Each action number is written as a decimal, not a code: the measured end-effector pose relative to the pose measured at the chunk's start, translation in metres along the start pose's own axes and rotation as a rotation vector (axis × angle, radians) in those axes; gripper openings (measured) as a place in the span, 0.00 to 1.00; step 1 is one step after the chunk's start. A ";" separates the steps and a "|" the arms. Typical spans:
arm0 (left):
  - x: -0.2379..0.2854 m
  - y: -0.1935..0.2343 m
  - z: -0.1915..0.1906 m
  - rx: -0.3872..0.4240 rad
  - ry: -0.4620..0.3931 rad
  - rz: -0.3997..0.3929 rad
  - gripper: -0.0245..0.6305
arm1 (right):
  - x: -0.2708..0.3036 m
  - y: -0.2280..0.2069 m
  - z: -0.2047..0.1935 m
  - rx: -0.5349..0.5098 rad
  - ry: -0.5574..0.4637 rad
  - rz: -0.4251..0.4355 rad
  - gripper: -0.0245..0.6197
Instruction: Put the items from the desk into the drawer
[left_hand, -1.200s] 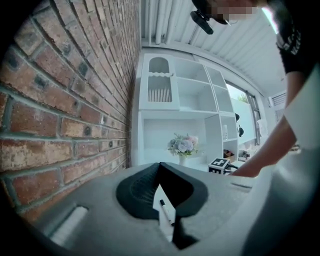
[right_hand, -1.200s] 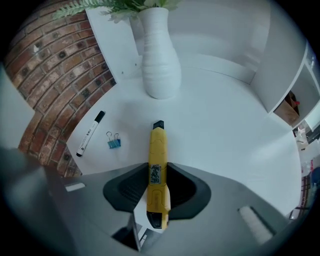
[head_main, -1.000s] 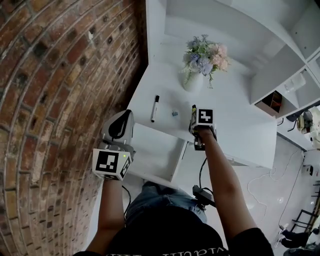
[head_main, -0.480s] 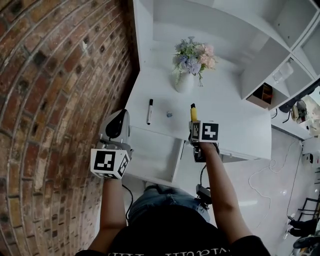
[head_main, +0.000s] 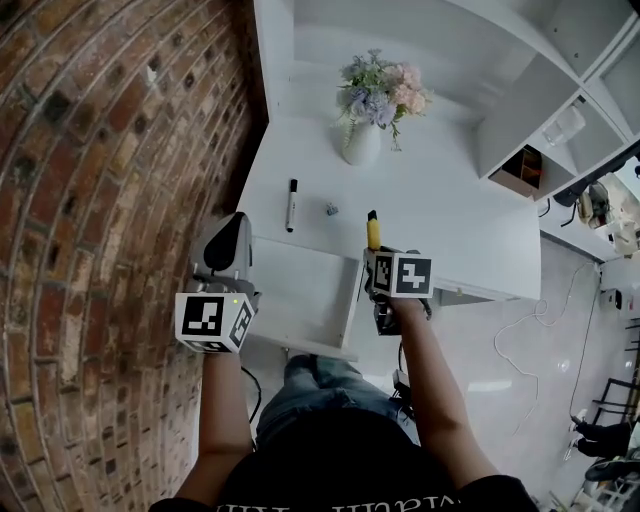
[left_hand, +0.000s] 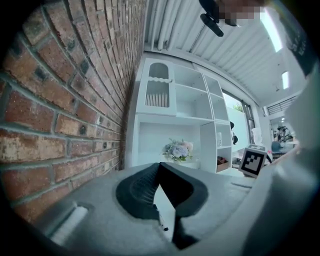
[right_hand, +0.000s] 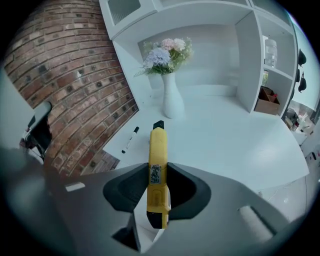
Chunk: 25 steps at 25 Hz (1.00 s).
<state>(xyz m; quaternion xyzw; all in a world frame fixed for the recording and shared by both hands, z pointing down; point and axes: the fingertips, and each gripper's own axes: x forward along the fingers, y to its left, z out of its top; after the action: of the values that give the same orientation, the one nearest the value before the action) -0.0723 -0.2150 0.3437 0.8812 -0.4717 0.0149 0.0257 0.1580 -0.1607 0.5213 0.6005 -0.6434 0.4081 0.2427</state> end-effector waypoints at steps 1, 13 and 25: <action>-0.001 -0.001 -0.003 -0.002 0.007 -0.003 0.04 | 0.002 0.001 -0.008 -0.002 0.014 0.000 0.23; -0.006 -0.008 -0.043 -0.026 0.089 -0.022 0.04 | 0.020 0.024 -0.103 0.038 0.198 0.062 0.23; -0.010 -0.018 -0.073 -0.029 0.143 -0.046 0.04 | 0.077 0.033 -0.165 0.118 0.382 0.111 0.23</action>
<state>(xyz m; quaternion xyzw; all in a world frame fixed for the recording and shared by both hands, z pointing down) -0.0624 -0.1925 0.4154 0.8880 -0.4487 0.0703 0.0722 0.0845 -0.0718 0.6659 0.4887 -0.5928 0.5644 0.3019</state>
